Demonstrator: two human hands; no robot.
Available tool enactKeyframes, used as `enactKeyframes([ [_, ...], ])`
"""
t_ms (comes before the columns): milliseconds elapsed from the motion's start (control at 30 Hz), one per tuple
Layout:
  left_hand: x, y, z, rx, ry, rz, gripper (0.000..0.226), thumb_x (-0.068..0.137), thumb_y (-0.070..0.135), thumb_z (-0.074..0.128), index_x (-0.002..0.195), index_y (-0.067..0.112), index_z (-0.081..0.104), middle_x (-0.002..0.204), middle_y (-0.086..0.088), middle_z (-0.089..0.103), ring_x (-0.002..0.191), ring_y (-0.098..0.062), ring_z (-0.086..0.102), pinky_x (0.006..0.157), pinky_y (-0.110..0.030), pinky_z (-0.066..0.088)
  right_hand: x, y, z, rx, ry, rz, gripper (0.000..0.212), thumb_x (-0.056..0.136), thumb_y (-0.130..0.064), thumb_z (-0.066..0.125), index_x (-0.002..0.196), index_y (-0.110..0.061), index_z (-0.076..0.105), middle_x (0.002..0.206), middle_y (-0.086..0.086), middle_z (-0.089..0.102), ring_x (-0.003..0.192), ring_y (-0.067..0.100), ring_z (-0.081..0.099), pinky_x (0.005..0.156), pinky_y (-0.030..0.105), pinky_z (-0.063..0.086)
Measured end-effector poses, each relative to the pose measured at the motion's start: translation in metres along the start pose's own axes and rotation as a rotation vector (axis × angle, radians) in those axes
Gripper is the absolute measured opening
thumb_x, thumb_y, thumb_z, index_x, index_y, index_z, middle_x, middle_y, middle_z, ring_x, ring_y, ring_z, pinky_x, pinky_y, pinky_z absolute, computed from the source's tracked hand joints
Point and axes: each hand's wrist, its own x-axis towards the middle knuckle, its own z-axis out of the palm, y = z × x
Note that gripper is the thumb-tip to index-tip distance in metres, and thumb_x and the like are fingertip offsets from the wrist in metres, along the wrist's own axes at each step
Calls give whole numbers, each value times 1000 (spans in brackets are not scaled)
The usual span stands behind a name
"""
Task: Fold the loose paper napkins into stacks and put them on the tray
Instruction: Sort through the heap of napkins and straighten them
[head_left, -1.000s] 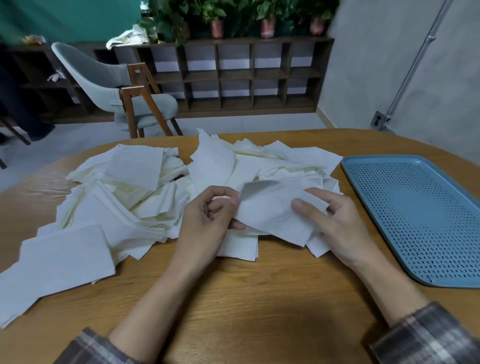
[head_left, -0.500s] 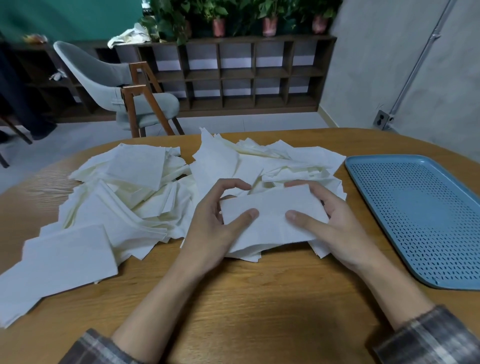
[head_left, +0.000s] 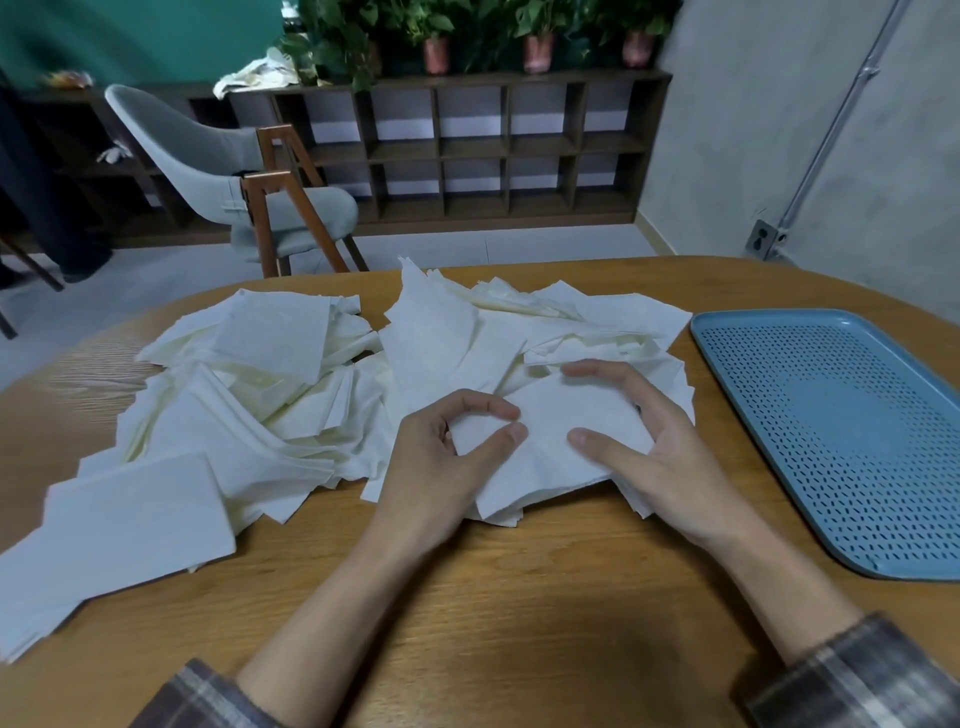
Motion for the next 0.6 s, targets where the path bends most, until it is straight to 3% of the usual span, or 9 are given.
enactKeyframes([
  [100, 2, -2, -1, 3, 17, 6, 4, 92, 21, 81, 94, 20, 78, 60, 19, 55, 48, 0, 39, 49, -12, 30, 0, -1, -1, -16, -21, 2, 42, 96, -3, 71, 128, -29, 68, 132, -19, 68, 115, -14, 61, 93, 2, 40],
  [233, -1, 1, 0, -12, -25, -2, 5, 92, 15, 81, 95, 15, 78, 64, 18, 61, 54, 3, 50, 51, -10, 35, 0, 3, -2, -27, -44, -10, 33, 97, -5, 71, 121, -28, 74, 126, -21, 71, 128, -6, 57, 101, 4, 37],
  [333, -3, 3, 1, 47, -33, 39, 13, 91, 17, 82, 101, 24, 76, 94, 18, 74, 85, -1, 67, 67, -13, 46, 1, 6, -4, -8, -53, 11, 27, 97, -6, 71, 115, -26, 78, 123, -18, 74, 128, -2, 59, 103, 8, 39],
  [400, -3, 2, 0, 127, -12, 93, 29, 90, 22, 83, 115, 32, 70, 117, 19, 70, 112, -1, 64, 85, -15, 48, 1, 7, -6, 34, -39, 15, 27, 95, -5, 72, 113, -23, 79, 121, -15, 76, 126, 0, 62, 101, 9, 41],
  [467, -2, 4, -3, 158, -41, 110, 42, 91, 30, 82, 127, 37, 63, 128, 21, 65, 124, 2, 58, 96, -14, 46, 1, 7, -7, 141, -23, 19, 26, 90, -4, 75, 109, -21, 81, 119, -8, 78, 123, 5, 66, 99, 13, 46],
  [533, -1, 10, -6, 92, -120, 64, 42, 92, 32, 80, 129, 38, 62, 122, 19, 67, 113, 6, 62, 89, -12, 49, 2, 7, -8, 278, -12, 37, 26, 82, -7, 77, 102, -22, 84, 118, -1, 79, 122, 12, 68, 98, 21, 51],
  [600, -2, 15, -8, 44, -158, 52, 38, 92, 26, 80, 126, 36, 67, 111, 12, 69, 86, 6, 64, 71, -9, 47, 2, 9, -9, 324, -17, 56, 27, 79, -8, 79, 101, -23, 85, 118, 2, 78, 121, 15, 68, 97, 26, 53],
])
